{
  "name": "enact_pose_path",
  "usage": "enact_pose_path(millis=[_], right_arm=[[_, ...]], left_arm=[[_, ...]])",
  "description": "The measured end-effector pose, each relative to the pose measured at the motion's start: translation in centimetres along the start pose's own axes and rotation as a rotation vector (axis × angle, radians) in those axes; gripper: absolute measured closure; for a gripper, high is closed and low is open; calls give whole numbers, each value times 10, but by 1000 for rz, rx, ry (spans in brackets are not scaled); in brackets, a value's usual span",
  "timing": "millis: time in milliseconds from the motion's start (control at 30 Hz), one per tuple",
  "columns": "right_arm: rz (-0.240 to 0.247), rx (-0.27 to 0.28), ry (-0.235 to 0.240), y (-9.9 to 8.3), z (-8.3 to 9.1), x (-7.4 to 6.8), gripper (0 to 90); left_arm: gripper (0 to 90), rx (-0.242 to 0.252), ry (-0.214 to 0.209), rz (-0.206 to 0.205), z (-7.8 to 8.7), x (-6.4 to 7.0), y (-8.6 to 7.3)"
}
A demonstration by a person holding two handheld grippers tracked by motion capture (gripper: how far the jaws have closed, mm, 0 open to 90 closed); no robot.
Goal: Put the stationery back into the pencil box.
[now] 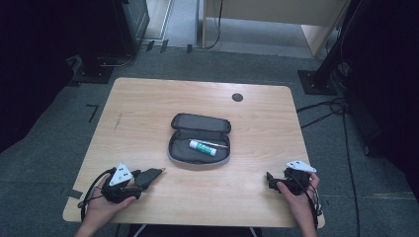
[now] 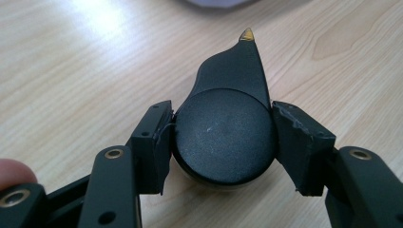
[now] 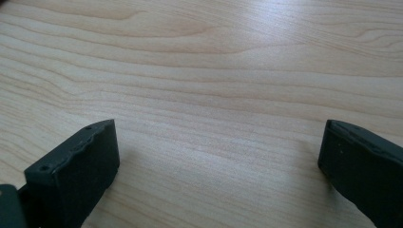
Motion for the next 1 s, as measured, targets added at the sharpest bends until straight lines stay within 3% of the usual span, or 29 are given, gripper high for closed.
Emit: enact_pose_path(millis=[233, 367, 667, 867, 1000], right_arm=[[0, 0, 0, 0, 0, 0, 0], [0, 0, -1, 0, 0, 0, 0], [1, 0, 0, 0, 0, 0, 0], [2, 2, 1, 0, 0, 0, 0], [2, 3, 2, 0, 0, 0, 0]], left_arm=[[428, 57, -15, -5, 11, 3, 23], [427, 65, -20, -14, 6, 3, 39], [427, 64, -42, -42, -27, 7, 82], [427, 61, -46, -25, -54, 0, 104], [427, 50, -33, -12, -67, -5, 111]])
Point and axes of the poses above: each handheld gripper's, and its own axes: z roughly backward along the jaws, y roughly out of its top, x roughly to its right, the point moved 8 cm from there along -z, roughly forward along the jaws, and after that the axes turned 12 degrees about -y, right-handed, at the moved point
